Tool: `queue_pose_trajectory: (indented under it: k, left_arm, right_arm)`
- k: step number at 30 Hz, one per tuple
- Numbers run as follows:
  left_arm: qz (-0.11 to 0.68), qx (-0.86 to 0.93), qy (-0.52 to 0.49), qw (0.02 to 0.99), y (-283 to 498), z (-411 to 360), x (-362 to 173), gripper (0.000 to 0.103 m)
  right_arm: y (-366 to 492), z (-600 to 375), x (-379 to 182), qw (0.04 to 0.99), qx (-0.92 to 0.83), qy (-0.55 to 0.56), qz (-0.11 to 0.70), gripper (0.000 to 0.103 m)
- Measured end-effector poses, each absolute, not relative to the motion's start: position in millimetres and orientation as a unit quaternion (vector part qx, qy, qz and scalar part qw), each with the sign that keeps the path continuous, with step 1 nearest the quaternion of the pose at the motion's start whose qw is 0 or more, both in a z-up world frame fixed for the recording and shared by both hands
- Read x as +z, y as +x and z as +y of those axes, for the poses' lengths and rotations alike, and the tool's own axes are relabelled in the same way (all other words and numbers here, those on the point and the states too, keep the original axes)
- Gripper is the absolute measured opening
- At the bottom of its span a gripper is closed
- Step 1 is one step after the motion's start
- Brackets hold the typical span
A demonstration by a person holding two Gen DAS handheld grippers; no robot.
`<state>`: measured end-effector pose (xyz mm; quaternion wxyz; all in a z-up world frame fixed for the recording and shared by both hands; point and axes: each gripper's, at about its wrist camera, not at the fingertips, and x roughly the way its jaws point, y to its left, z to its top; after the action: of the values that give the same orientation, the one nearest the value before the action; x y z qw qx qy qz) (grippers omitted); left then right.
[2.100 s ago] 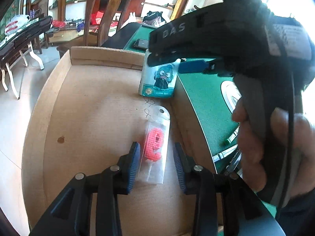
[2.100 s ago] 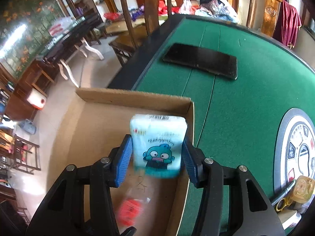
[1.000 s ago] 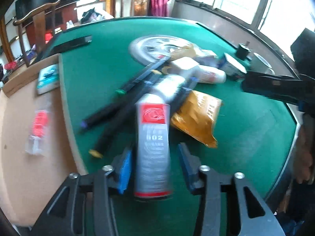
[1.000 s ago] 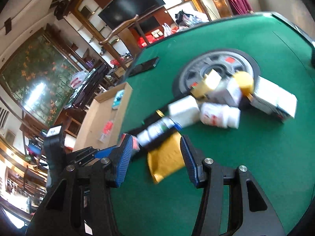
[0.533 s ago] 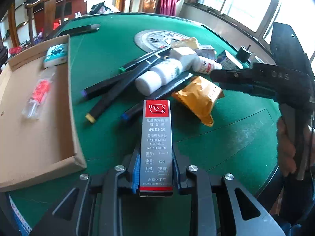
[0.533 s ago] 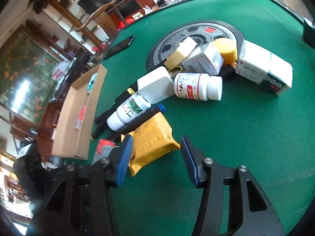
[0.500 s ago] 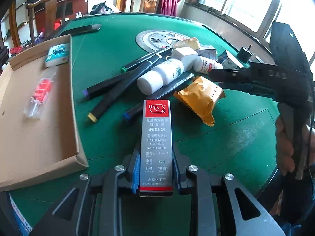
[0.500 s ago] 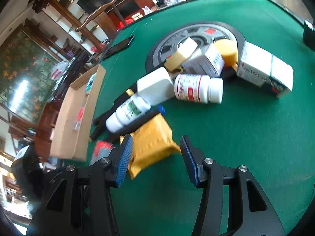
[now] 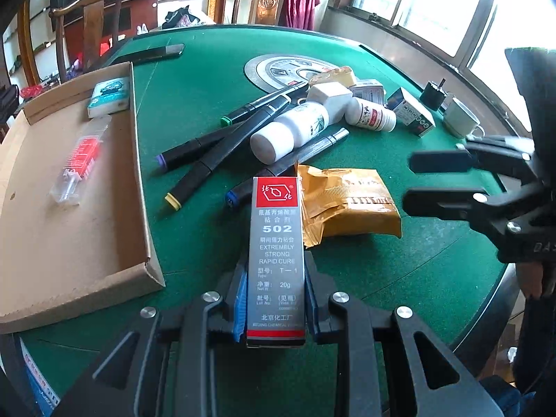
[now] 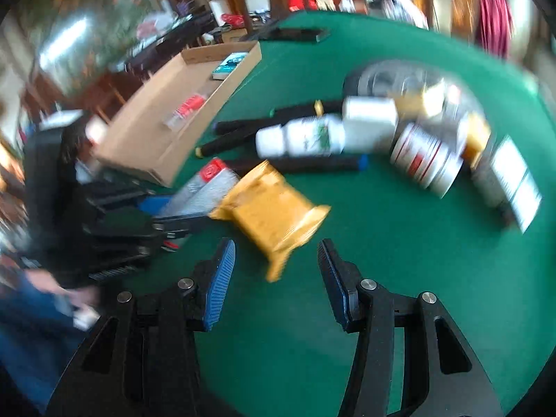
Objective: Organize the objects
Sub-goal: 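Grasp the red-and-grey glue box with left tool while right tool grasps yellow foil packet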
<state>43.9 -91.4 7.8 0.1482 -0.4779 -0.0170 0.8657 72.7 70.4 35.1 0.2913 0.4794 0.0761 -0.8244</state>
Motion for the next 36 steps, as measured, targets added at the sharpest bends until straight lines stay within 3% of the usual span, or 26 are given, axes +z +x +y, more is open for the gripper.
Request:
queue_pose_trajectory:
  k: [9, 13, 23, 36]
  left_arm:
    - [-0.006, 0.864, -0.481, 0.145, 43, -90, 8, 0.027]
    - [-0.004, 0.865, -0.482, 0.142, 42, -87, 7, 0.027]
    - [0.010, 0.866, -0.480, 0.138, 41, -83, 7, 0.028]
    - [-0.032, 0.880, -0.451, 0.145, 43, -83, 16, 0.026]
  right_arm:
    - [46, 35, 26, 0.332, -0.799, 0.455, 0.212, 0.050]
    - [48, 31, 34, 0.380, -0.773, 0.461, 0.215, 0.050]
    - [33, 12, 6, 0.367, -0.734, 0.497, 0.281, 0.050]
    - [52, 62, 17, 0.320, -0.816, 0.474, 0.084, 0.044]
